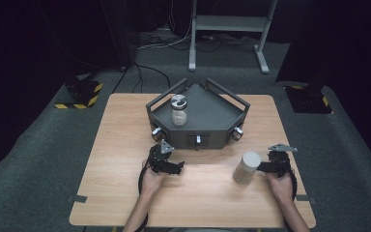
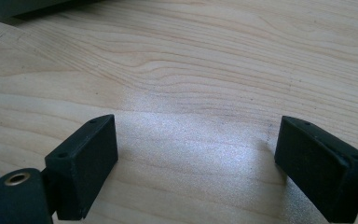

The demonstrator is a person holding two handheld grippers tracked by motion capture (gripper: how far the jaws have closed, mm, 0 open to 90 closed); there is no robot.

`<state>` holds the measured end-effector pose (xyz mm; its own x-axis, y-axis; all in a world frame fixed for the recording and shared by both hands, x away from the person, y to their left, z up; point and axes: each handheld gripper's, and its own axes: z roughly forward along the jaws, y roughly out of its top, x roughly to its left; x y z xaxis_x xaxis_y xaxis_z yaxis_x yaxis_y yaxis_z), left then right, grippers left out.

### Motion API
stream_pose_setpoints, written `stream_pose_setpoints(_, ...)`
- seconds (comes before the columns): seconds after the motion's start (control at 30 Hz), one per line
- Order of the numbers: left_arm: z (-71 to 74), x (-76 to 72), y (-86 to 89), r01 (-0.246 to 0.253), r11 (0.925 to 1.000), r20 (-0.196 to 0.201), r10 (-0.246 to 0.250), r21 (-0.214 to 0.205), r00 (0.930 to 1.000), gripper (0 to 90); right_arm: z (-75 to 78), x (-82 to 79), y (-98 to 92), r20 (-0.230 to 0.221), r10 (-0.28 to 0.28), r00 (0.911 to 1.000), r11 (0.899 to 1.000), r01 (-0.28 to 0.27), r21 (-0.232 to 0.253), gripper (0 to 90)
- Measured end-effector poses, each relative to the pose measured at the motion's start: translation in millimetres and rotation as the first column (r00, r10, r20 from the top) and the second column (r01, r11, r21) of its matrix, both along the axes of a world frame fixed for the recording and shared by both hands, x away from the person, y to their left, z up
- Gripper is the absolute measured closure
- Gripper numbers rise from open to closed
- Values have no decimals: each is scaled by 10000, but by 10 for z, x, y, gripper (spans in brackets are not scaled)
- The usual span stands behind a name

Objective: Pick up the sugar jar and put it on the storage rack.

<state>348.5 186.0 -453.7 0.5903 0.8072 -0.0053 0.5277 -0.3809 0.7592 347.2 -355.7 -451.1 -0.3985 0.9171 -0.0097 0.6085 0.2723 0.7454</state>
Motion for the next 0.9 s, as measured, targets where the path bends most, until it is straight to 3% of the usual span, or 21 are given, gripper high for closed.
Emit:
stream_pose_setpoints(0.17, 5, 4, -12, -67, 10000, -61, 68, 62, 10000, 45, 0, 0, 0, 2, 2, 10000, 10000, -2, -1, 124)
stream_pose_setpoints(0.3, 26, 54, -49, -144, 9998, -401, 150, 155, 9991, 45, 0, 0, 0, 0, 1, 10000, 10000, -1, 0, 124)
stream_pose_setpoints(0.43, 35, 47, -115, -169, 9989, -340, 185, 446, 9993, 36, 0, 0, -1, 0, 2, 10000, 10000, -2, 0, 123)
stream_pose_setpoints(0.9, 35, 49, -112, -156, 9989, -350, 171, 438, 9992, 34, 0, 0, 0, 1, 3, 10000, 10000, -3, -3, 123)
